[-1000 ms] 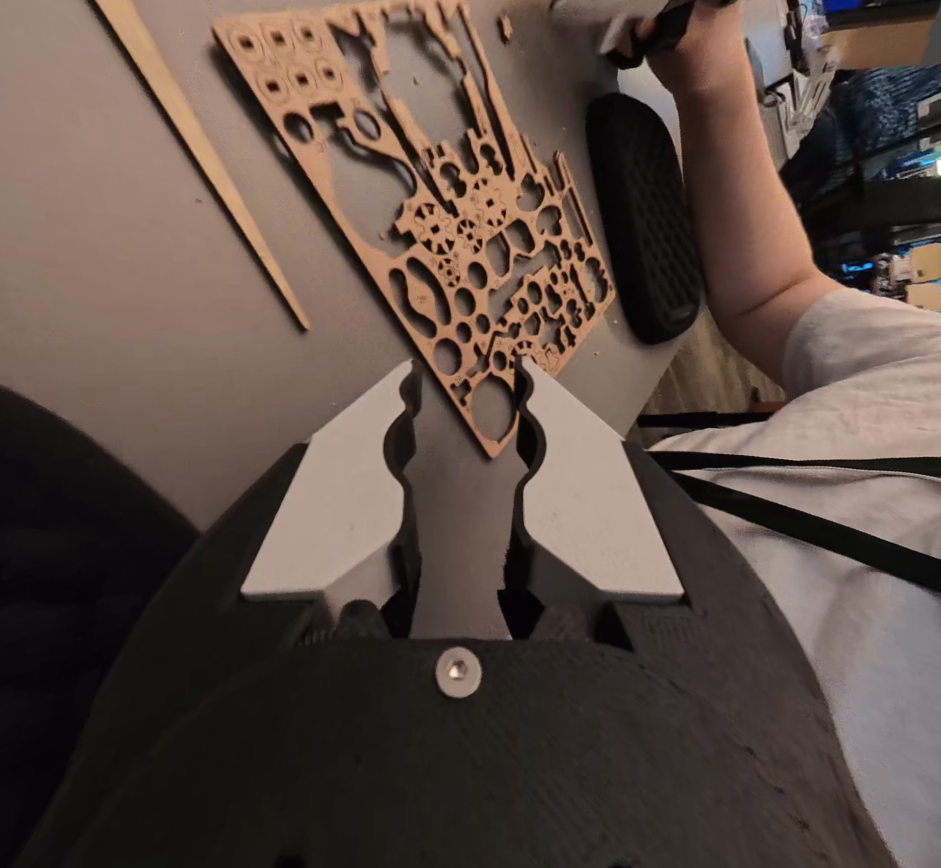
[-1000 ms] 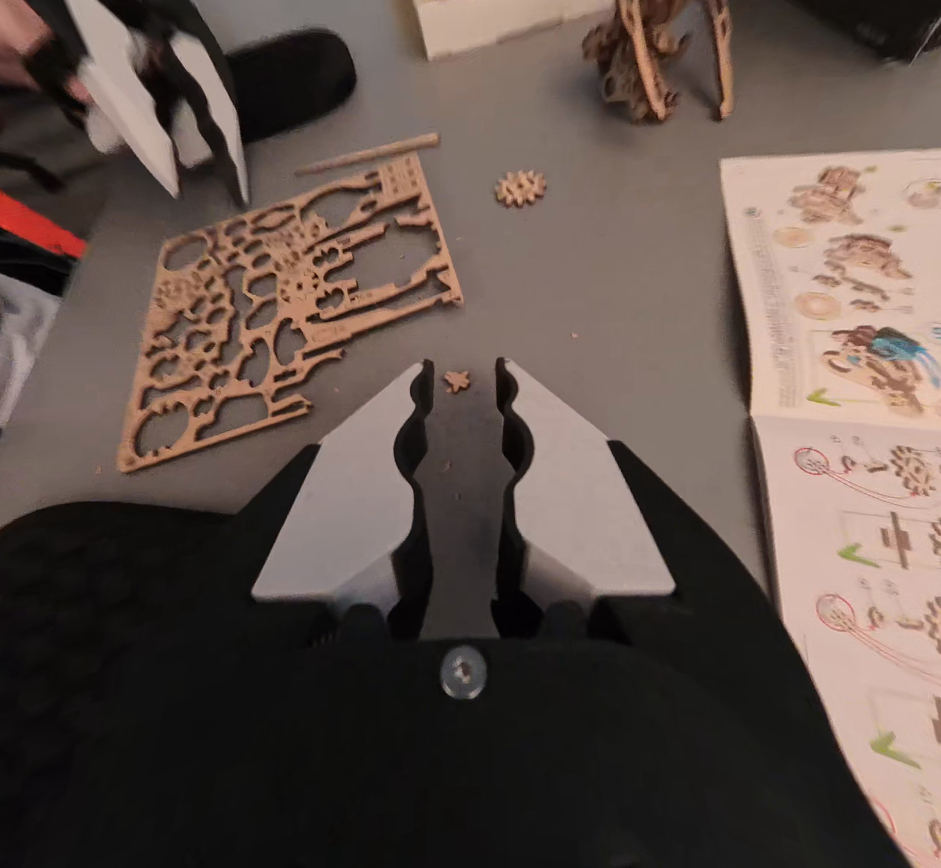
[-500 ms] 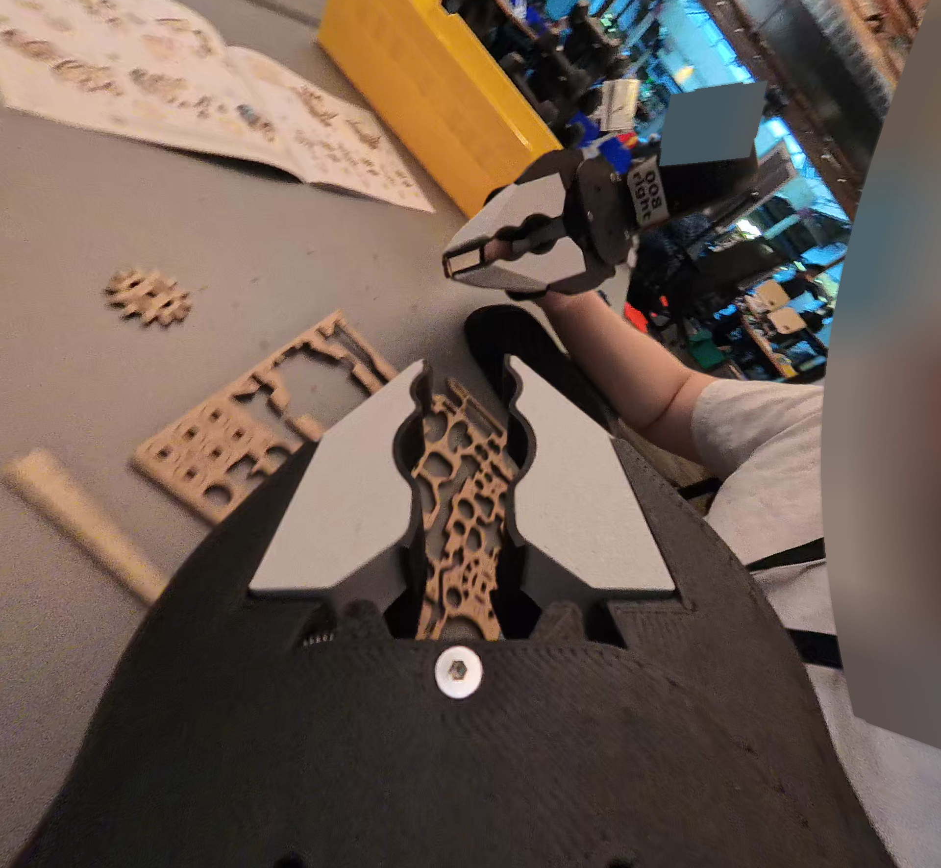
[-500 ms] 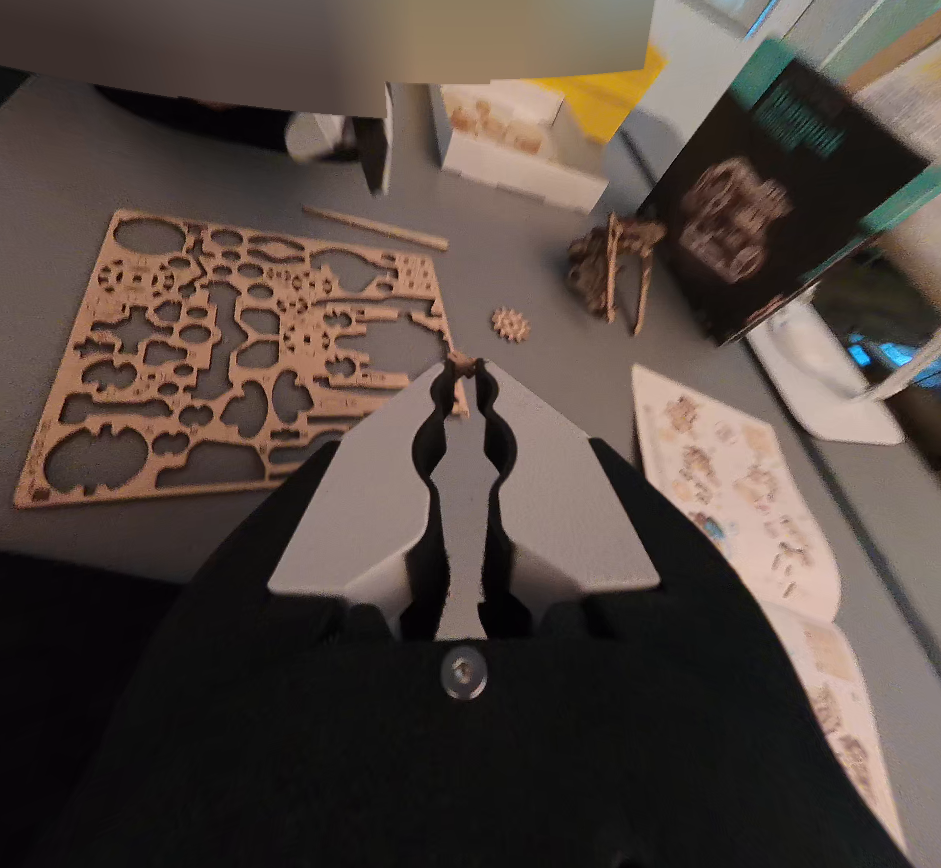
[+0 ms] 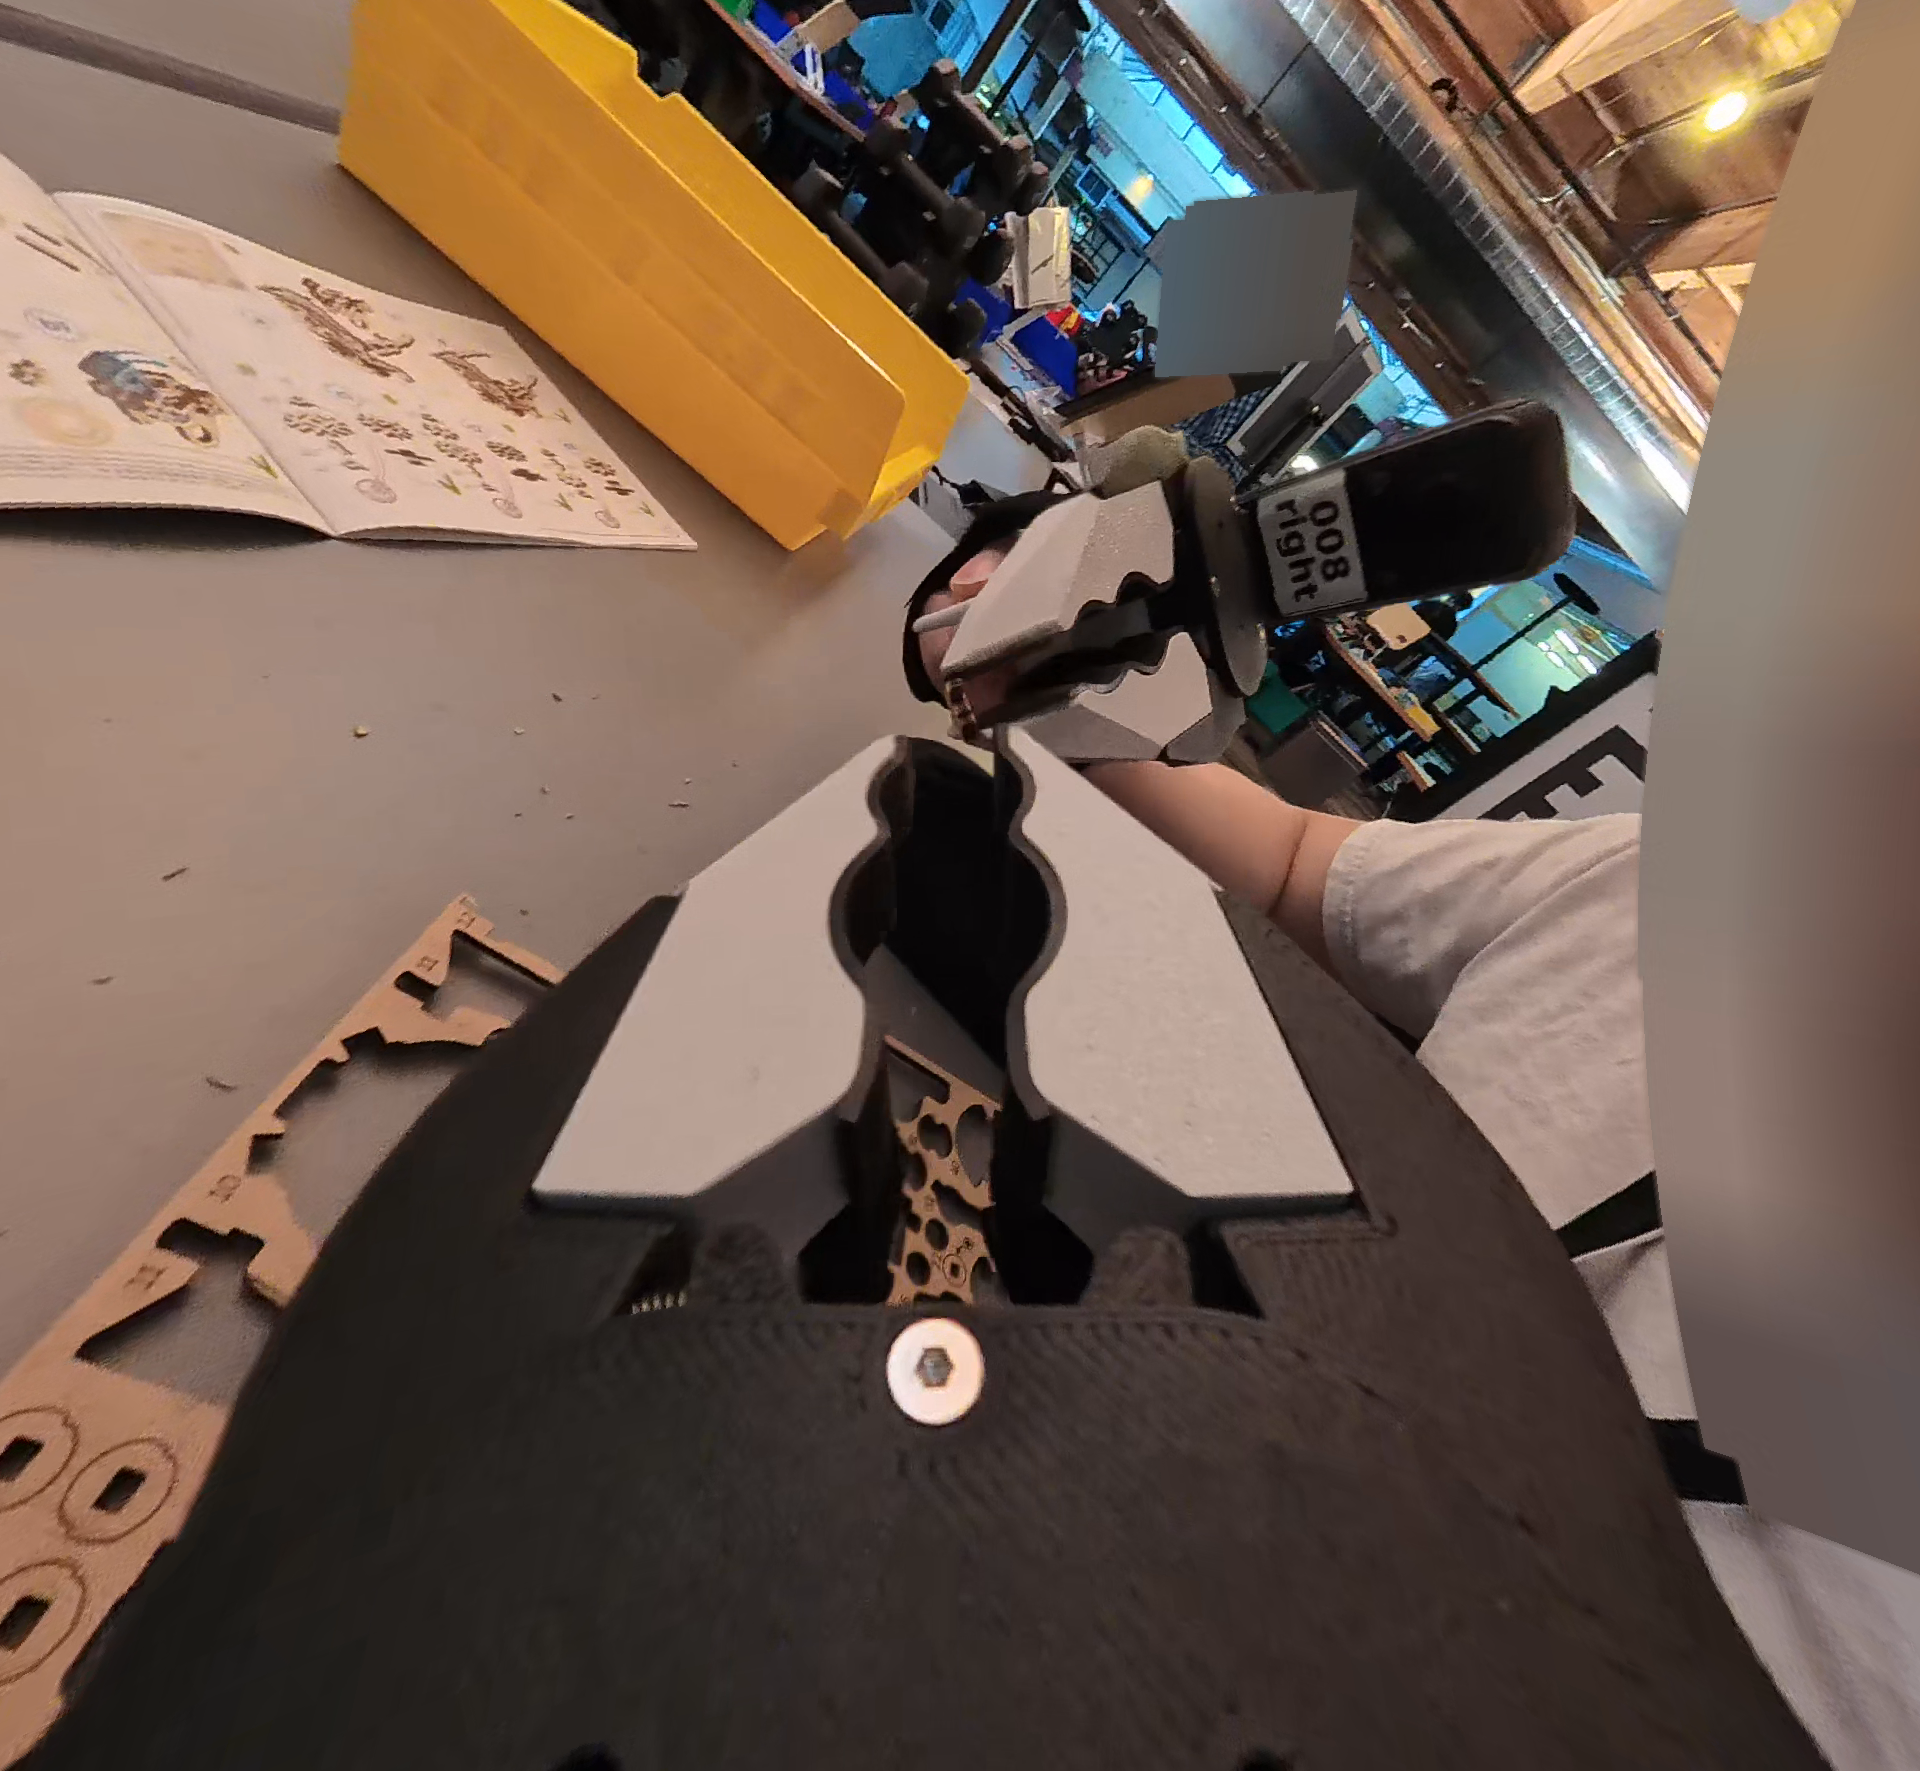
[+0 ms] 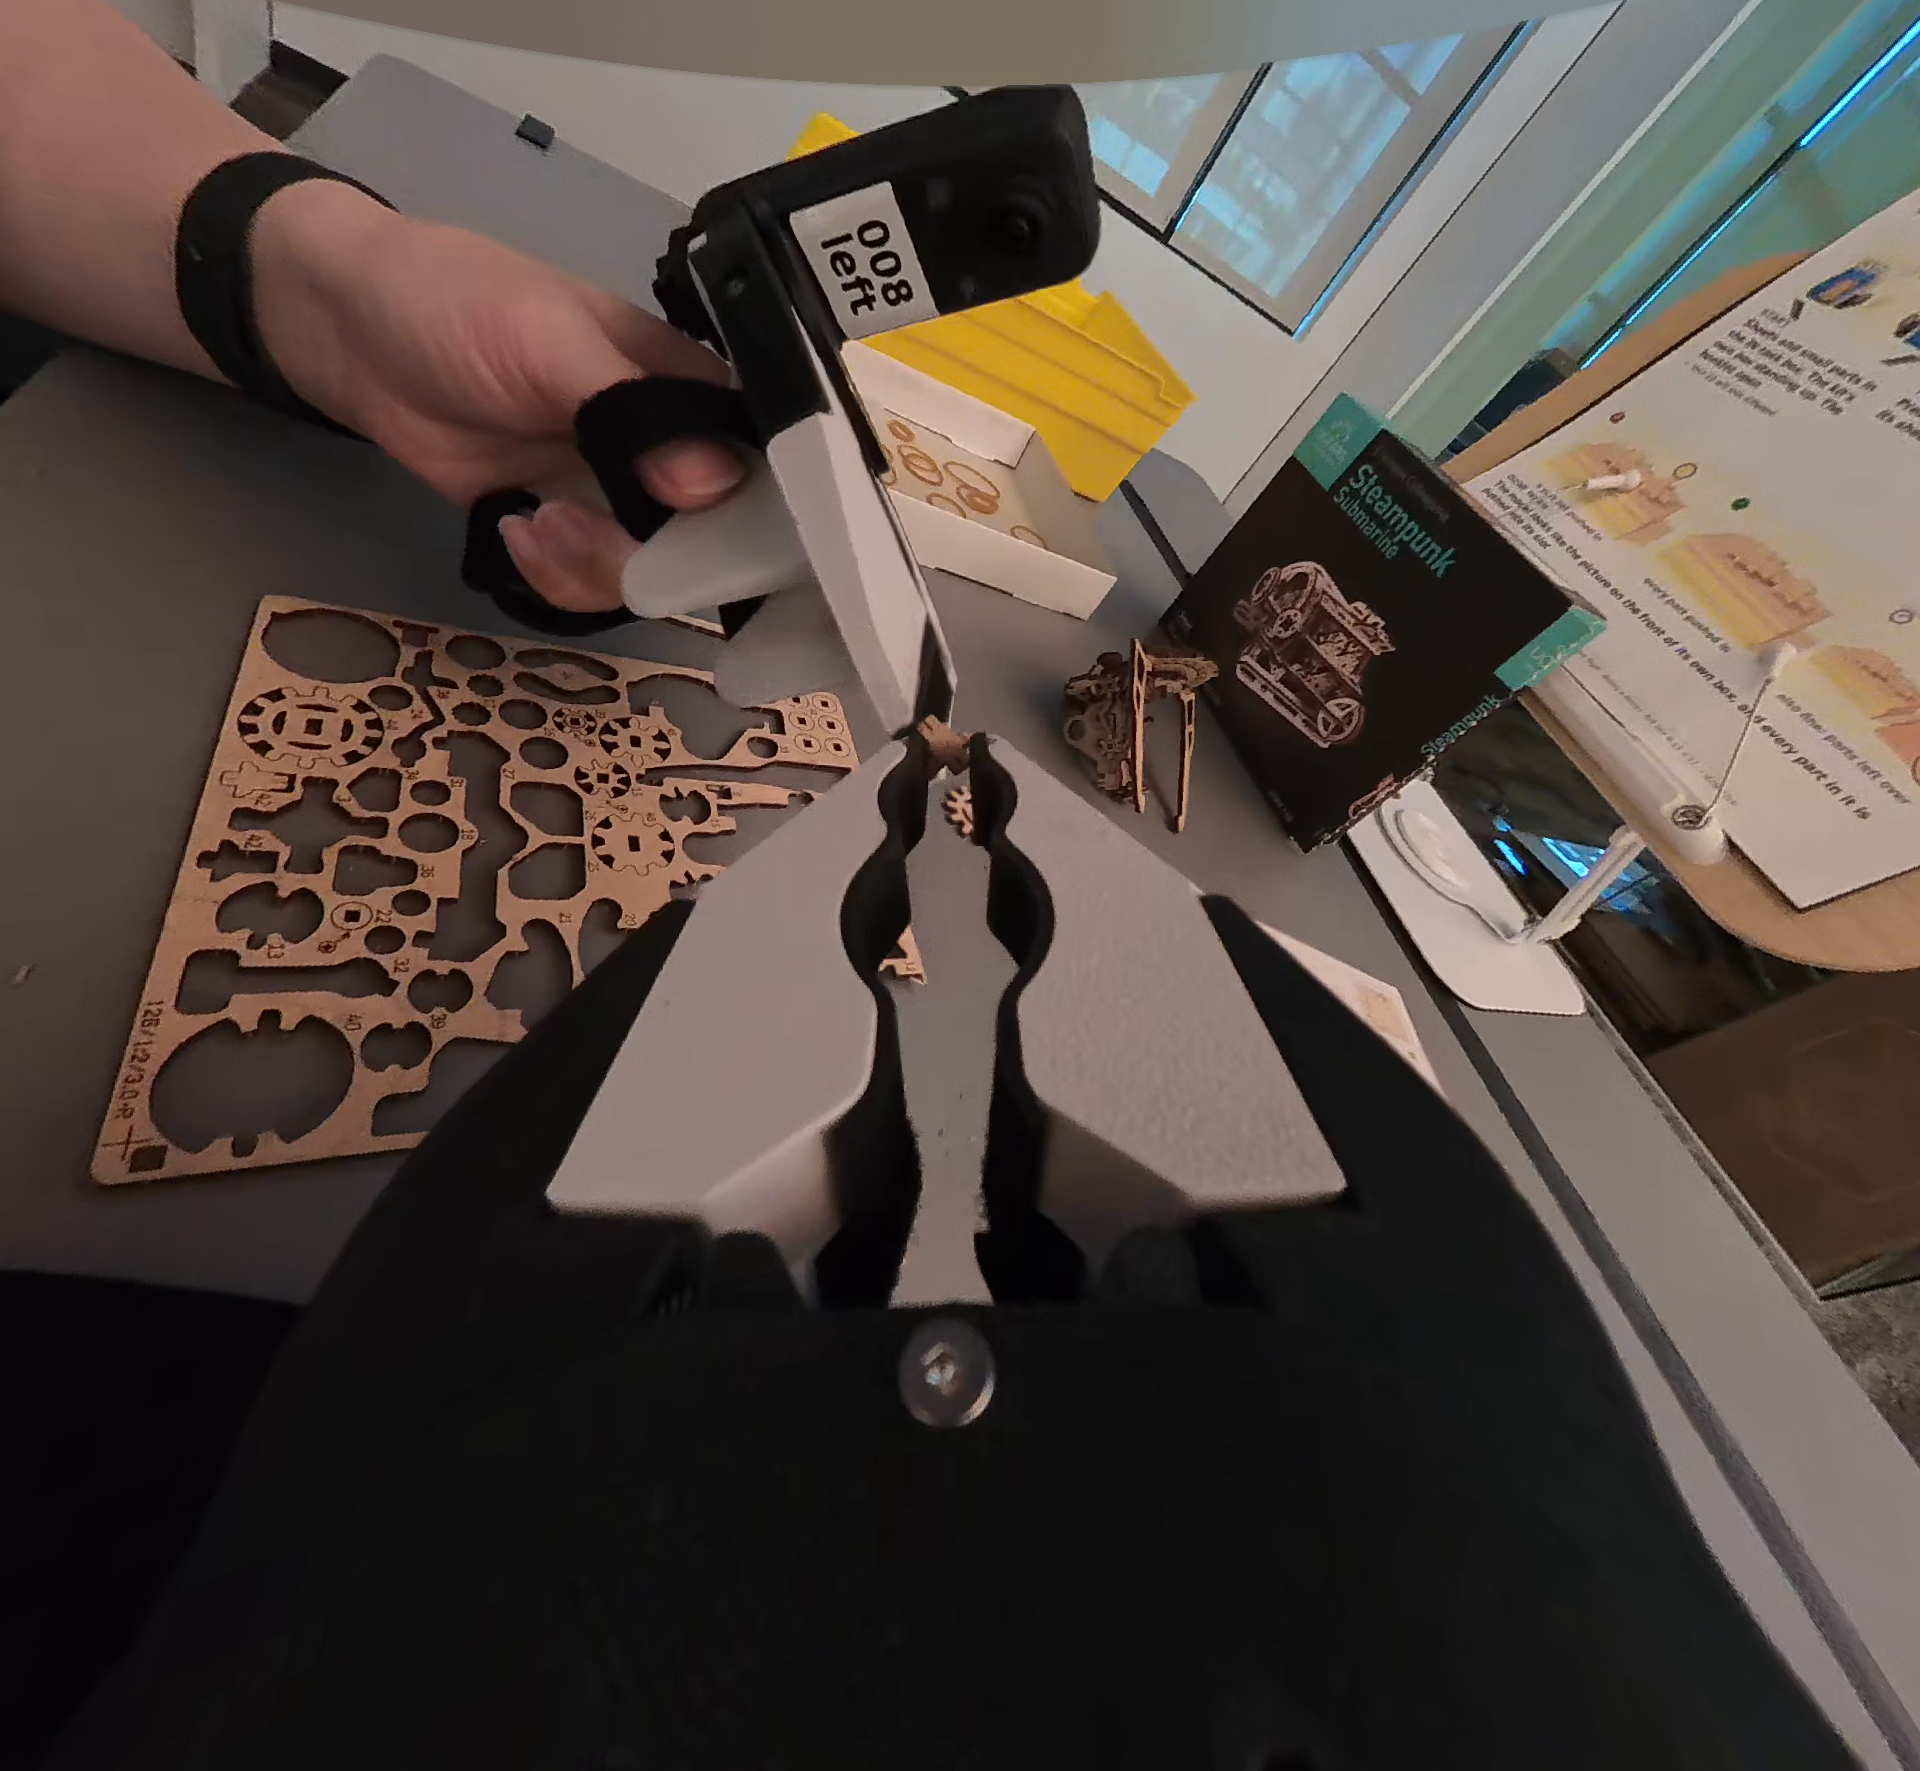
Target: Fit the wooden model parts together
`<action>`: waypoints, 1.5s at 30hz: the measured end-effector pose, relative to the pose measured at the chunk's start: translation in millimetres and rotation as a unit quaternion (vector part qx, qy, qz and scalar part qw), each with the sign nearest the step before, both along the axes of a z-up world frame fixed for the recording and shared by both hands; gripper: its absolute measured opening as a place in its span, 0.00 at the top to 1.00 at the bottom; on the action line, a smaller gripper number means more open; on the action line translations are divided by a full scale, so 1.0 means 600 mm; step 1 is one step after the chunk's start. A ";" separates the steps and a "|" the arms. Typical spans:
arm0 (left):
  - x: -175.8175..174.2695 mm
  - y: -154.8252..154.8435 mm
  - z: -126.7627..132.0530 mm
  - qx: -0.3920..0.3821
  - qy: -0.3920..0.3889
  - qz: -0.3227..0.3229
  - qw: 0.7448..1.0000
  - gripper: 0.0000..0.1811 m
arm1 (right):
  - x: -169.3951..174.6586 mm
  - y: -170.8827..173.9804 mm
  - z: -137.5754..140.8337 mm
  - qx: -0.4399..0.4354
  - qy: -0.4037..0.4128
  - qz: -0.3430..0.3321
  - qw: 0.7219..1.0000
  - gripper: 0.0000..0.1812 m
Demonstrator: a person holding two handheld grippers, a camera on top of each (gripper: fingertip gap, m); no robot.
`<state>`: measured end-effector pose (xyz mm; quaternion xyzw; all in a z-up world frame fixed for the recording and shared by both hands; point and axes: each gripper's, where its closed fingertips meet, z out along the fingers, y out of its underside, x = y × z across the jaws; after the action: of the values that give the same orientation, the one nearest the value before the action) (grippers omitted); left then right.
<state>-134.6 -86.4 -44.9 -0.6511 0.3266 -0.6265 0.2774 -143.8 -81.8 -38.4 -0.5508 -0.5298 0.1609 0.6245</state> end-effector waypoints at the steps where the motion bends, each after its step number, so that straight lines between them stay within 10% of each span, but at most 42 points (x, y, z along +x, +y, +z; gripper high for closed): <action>1: 0.001 -0.003 0.003 0.002 -0.008 -0.005 1.000 0.97 | 0.001 0.000 0.000 0.005 -0.003 -0.003 1.000 0.97; 30: -0.007 -0.010 0.004 -0.001 -0.023 -0.025 0.999 1.00 | -0.007 -0.019 0.003 -0.051 0.046 0.060 0.996 0.98; 42: 0.001 -0.031 -0.010 0.034 0.061 -0.068 0.995 1.00 | 0.018 -0.035 0.006 -0.411 0.202 0.223 0.861 0.92; 45: 0.006 -0.032 -0.016 0.000 0.103 -0.110 0.989 1.00 | 0.034 -0.029 -0.012 -0.323 0.137 0.192 0.916 0.89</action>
<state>-130.8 -105.8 -54.4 -0.6725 0.4226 -0.5828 0.1715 -123.6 -99.0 -45.3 -0.5827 -0.4541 0.5141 0.4358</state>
